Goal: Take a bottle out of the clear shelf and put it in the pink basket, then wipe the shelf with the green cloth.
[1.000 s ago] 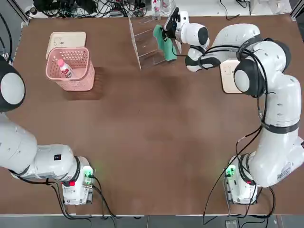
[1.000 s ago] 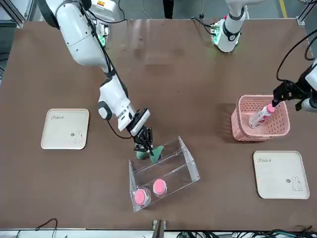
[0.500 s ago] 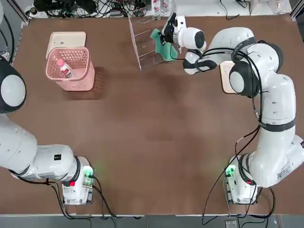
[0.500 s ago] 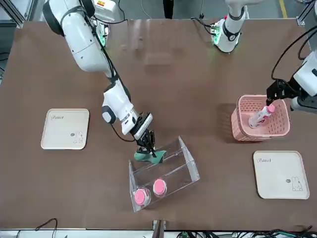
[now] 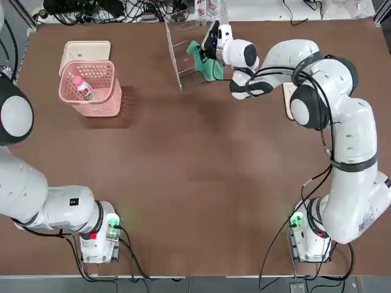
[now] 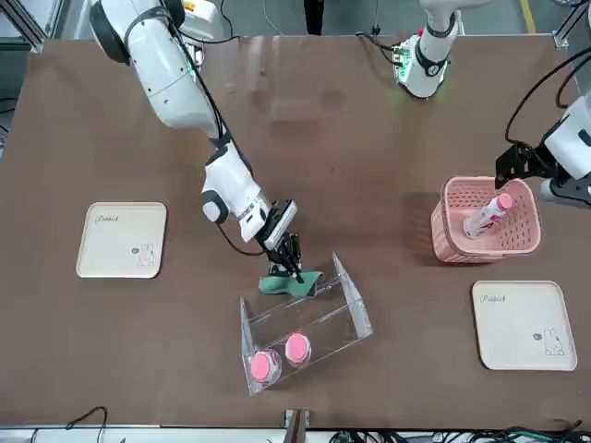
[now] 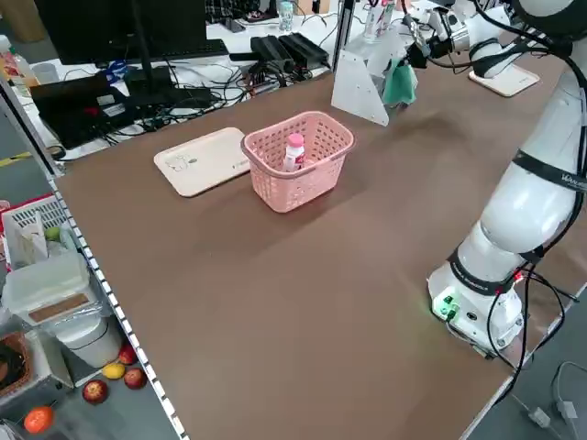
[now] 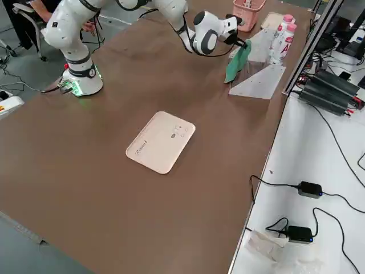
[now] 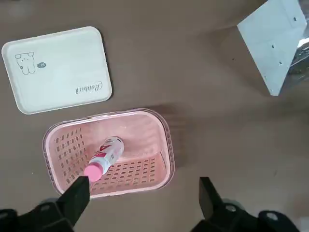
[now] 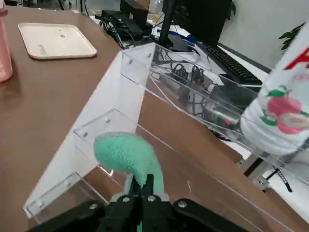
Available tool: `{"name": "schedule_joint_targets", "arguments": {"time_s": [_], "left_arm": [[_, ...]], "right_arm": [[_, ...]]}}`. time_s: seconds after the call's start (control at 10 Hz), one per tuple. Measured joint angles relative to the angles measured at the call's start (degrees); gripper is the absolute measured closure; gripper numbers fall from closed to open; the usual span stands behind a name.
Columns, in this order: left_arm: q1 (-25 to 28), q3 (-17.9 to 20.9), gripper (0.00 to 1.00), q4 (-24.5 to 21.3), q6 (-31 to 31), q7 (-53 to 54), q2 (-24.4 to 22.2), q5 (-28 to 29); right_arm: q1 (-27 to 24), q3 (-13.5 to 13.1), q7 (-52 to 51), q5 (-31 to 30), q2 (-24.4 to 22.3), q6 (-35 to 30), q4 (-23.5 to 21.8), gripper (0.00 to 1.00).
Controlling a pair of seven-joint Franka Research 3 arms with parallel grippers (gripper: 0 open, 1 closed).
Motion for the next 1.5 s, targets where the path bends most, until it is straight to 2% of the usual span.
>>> {"name": "schedule_joint_targets", "arguments": {"time_s": [0.5, 0.7, 0.9, 1.1, 1.5], "left_arm": [[0.2, 0.2, 0.00, 0.0, 0.0, -0.3, 0.0, -0.8], [0.2, -0.2, 0.00, 0.1, 0.0, -0.1, -0.2, 0.3], [0.2, -0.8, 0.00, 0.1, -0.9, -0.1, -1.3, 0.5], [0.2, -0.8, 0.00, 0.1, -2.3, -0.2, -1.6, 0.5], [0.4, -0.6, 0.00, 0.1, -2.7, -0.2, -1.6, 0.5]], "right_arm": [[6.8, -3.2, 0.0, 8.8, 2.6, -1.0, 4.9, 0.97], [7.4, -3.6, 0.0, 9.5, 3.2, -1.4, 5.9, 0.97], [6.0, -4.6, -0.7, 9.5, 3.3, -1.4, 6.0, 0.97], [2.2, -4.8, -3.5, 8.1, 3.2, -1.3, 6.0, 0.97], [-5.3, -4.9, -3.8, -1.8, 3.3, -1.1, 6.0, 0.97]]}}
